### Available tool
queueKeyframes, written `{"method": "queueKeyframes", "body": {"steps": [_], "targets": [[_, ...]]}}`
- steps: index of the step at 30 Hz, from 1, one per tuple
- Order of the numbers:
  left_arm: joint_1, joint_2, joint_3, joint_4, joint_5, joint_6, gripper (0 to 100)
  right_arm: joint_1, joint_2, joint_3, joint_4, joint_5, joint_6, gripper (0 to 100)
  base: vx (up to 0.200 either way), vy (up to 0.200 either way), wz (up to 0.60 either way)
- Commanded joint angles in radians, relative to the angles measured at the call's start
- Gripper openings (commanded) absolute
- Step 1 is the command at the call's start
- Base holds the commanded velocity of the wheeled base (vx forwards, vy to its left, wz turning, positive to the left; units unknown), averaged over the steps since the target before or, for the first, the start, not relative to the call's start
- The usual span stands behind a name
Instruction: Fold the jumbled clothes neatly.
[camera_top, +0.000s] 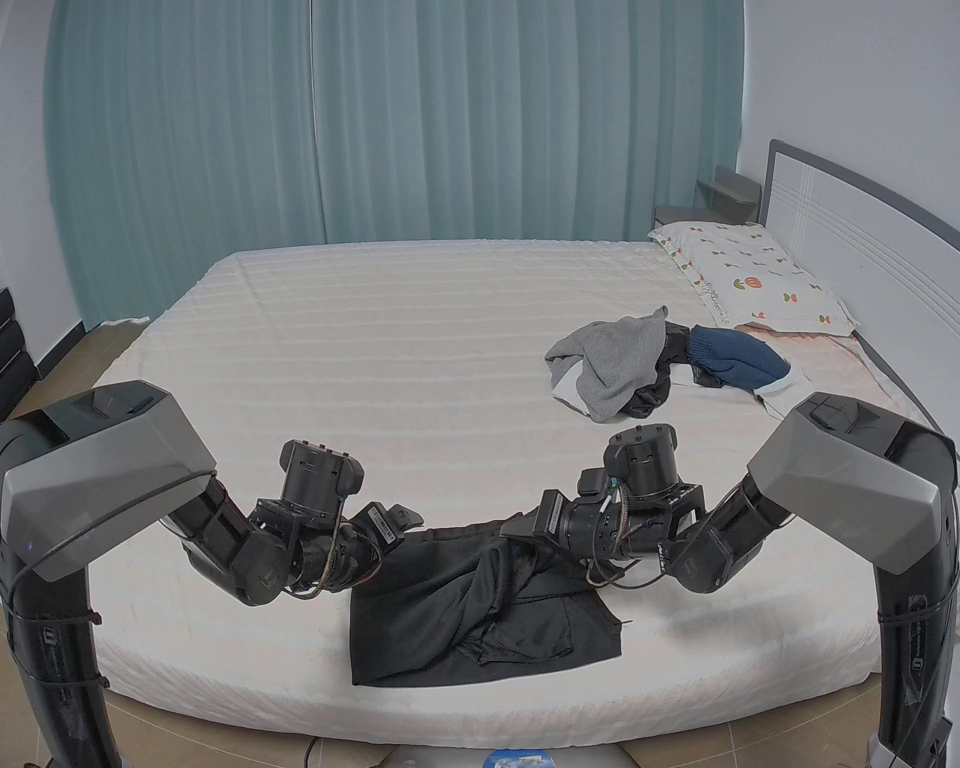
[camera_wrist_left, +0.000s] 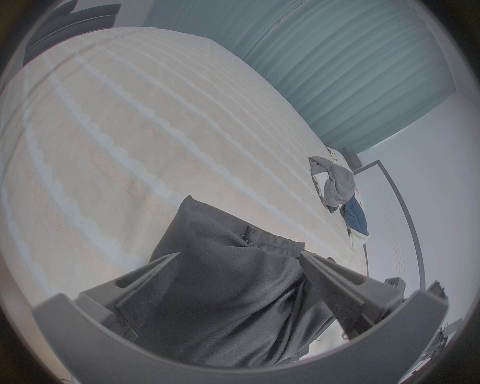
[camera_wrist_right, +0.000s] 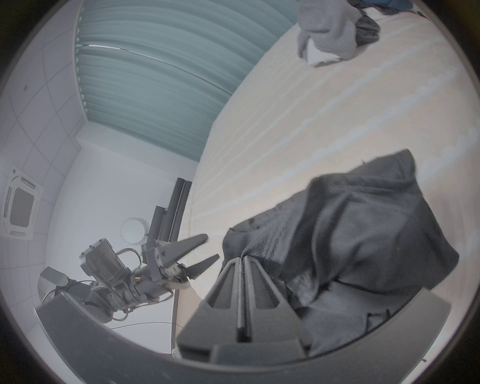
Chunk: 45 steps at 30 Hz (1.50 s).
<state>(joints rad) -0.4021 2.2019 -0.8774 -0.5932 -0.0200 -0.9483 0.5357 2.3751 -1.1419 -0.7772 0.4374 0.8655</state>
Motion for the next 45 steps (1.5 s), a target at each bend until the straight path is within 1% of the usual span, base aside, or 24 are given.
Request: {"method": "queueKeyframes", "body": {"steps": [1, 6, 11, 13, 18, 20, 25, 26, 34, 39, 41, 43, 45], "targets": [[-0.006, -0.001, -0.002, 0.0, -0.001, -0.001, 100, 0.012, 0.033, -0.052, -0.013, -0.008, -0.002, 0, 0.0, 0.0, 0.0], [-0.006, -0.002, -0.003, -0.002, -0.003, -0.003, 100, 0.007, 0.052, -0.087, -0.05, -0.009, -0.008, 0, 0.0, 0.0, 0.0], [-0.017, -0.004, -0.003, -0.002, -0.003, -0.004, 100, 0.004, 0.078, -0.082, -0.16, -0.011, -0.017, 0, 0.0, 0.0, 0.0], [-0.017, -0.004, -0.003, -0.002, -0.003, -0.004, 100, 0.006, 0.082, -0.081, -0.18, -0.011, -0.017, 0, 0.0, 0.0, 0.0], [-0.024, -0.007, -0.002, -0.002, -0.017, -0.009, 100, 0.009, 0.078, -0.058, -0.182, -0.011, -0.019, 0, 0.0, 0.0, 0.0], [-0.027, -0.008, -0.003, -0.002, -0.026, -0.037, 100, 0.007, 0.067, -0.044, -0.188, -0.011, -0.025, 0, 0.0, 0.0, 0.0], [-0.027, -0.008, -0.002, 0.0, -0.032, -0.04, 100, 0.001, 0.024, -0.022, -0.18, -0.011, -0.042, 0, 0.0, 0.0, 0.0], [-0.027, -0.008, -0.002, 0.0, -0.032, -0.04, 100, 0.001, 0.024, -0.022, -0.18, -0.011, -0.042, 100, 0.0, 0.0, 0.0], [-0.027, -0.008, 0.0, 0.0, -0.032, -0.04, 100, -0.002, 0.061, -0.022, -0.177, -0.011, -0.049, 100, 0.0, 0.0, 0.0], [-0.027, -0.004, 0.0, 0.0, -0.032, -0.04, 100, -0.04, 0.032, 0.036, -0.186, -0.011, -0.063, 100, 0.0, 0.0, 0.0], [-0.027, -0.004, 0.002, 0.0, -0.032, -0.04, 100, -0.065, -0.016, 0.131, -0.189, 0.009, -0.126, 100, 0.0, 0.0, 0.0], [-0.027, -0.002, 0.002, 0.0, -0.032, -0.04, 100, -0.08, -0.05, 0.205, -0.194, 0.061, -0.191, 100, 0.0, 0.0, 0.0], [-0.026, -0.002, 0.0, 0.0, -0.032, -0.04, 100, -0.083, -0.07, 0.26, -0.2, 0.112, -0.223, 100, 0.0, 0.0, 0.0]]}}
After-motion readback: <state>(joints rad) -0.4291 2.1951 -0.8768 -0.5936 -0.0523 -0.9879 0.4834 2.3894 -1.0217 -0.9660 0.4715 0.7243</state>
